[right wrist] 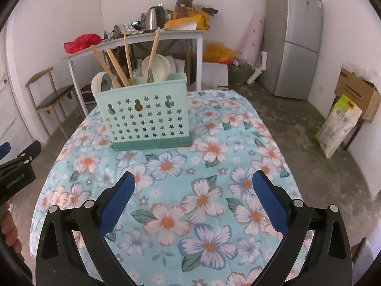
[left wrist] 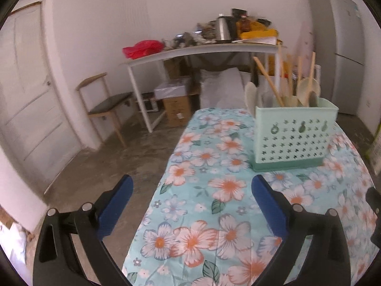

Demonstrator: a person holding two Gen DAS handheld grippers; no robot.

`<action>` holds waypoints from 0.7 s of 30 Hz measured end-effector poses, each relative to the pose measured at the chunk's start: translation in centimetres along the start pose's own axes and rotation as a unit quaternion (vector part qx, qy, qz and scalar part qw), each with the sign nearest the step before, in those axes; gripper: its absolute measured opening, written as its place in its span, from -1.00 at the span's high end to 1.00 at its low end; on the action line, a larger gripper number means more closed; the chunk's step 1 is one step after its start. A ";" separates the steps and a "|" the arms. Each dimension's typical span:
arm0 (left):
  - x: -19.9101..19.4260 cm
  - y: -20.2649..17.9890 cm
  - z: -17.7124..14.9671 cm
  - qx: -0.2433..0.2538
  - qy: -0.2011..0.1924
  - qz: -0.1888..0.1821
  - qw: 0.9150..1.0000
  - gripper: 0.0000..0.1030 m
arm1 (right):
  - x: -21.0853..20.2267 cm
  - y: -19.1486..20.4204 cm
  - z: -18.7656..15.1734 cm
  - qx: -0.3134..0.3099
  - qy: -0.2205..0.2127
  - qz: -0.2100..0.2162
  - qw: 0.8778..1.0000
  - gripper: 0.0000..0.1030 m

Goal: Organize utensils

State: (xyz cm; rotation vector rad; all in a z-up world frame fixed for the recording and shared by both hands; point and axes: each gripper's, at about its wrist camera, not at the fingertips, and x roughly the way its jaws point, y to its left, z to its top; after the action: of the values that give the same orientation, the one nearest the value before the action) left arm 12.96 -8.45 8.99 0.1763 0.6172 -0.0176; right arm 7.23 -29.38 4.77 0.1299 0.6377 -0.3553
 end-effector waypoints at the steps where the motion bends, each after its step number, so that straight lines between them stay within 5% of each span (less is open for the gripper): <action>1: 0.0 0.2 0.1 -0.009 0.005 0.003 1.000 -0.89 | -0.1 0.2 0.1 -0.004 -0.003 -0.005 1.000 -0.84; 21: 0.1 2.0 0.0 -0.030 0.021 0.040 0.999 -0.89 | 0.2 1.0 0.8 -0.013 -0.001 -0.011 1.000 -0.84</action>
State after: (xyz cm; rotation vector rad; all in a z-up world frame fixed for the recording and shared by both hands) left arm 13.18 -6.48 9.25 0.1438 0.6513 0.0814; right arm 8.24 -28.71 5.32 0.0977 0.6426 -0.3671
